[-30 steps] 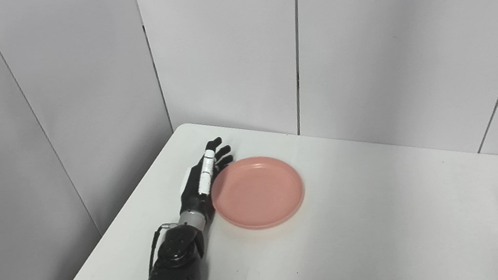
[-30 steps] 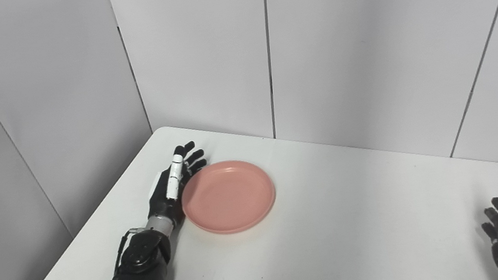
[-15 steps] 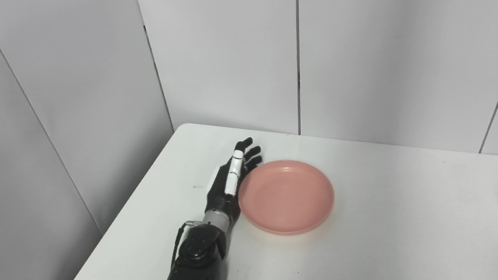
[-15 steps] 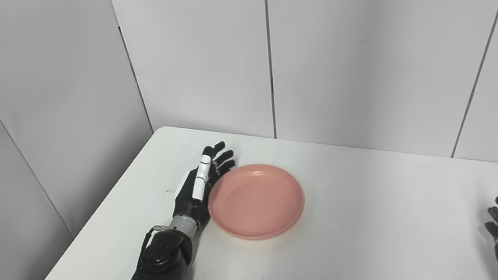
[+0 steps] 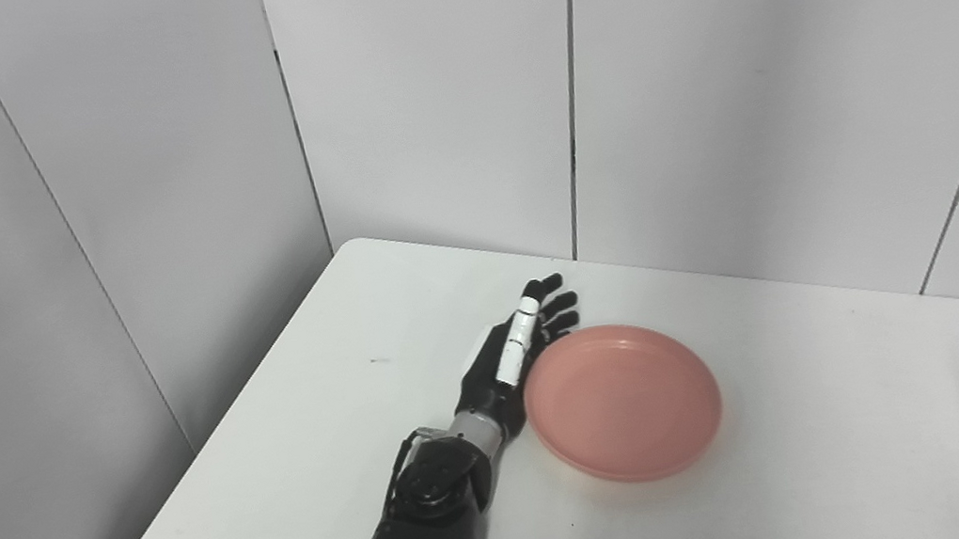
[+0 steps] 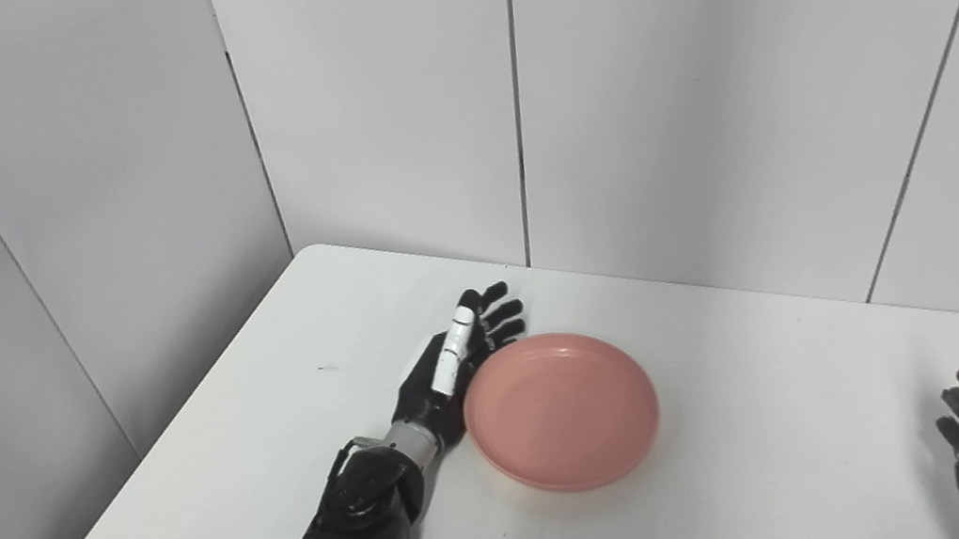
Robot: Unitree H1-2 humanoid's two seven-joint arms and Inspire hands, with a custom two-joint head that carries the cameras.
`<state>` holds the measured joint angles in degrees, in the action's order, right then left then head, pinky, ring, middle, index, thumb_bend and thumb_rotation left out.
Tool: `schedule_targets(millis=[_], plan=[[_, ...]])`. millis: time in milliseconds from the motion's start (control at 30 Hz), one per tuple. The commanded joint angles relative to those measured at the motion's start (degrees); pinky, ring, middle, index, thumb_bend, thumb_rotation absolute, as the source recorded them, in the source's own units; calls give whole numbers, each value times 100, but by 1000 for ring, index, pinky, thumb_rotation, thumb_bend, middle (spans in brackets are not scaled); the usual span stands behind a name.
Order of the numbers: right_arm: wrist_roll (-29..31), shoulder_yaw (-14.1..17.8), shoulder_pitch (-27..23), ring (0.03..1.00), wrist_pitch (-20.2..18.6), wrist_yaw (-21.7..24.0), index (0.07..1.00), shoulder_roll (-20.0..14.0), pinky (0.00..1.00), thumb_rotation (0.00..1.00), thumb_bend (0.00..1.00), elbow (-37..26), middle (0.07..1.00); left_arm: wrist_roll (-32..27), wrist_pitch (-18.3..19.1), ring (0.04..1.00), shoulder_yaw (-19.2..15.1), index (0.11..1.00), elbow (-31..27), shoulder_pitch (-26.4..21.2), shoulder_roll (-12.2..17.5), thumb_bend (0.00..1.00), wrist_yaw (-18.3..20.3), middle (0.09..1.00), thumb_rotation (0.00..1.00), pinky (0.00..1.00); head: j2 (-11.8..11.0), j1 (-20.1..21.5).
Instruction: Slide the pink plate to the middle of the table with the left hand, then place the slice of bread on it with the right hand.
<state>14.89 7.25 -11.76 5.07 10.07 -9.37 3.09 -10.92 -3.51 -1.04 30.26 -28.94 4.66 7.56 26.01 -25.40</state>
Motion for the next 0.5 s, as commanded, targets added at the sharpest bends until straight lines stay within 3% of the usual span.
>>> schedule_targets(millis=[0,167,467], plan=[[16,-16,-111,1000,10,5,1000,-12,1000,920,558,-231,1000,64,146,900,70,920,-155,99,-89,764,85,906,1000,937,67,151],[-14,-69,-90,1000,27,1,1000,23,1000,917,578,-322,1000,88,204,899,108,919,-471,249,-220,762,49,902,1000,955,189,514],[-178,-138,-21,1000,-357,-277,1000,206,1000,921,588,-761,1000,333,290,898,312,922,-914,551,-425,738,44,919,1000,937,351,1059]])
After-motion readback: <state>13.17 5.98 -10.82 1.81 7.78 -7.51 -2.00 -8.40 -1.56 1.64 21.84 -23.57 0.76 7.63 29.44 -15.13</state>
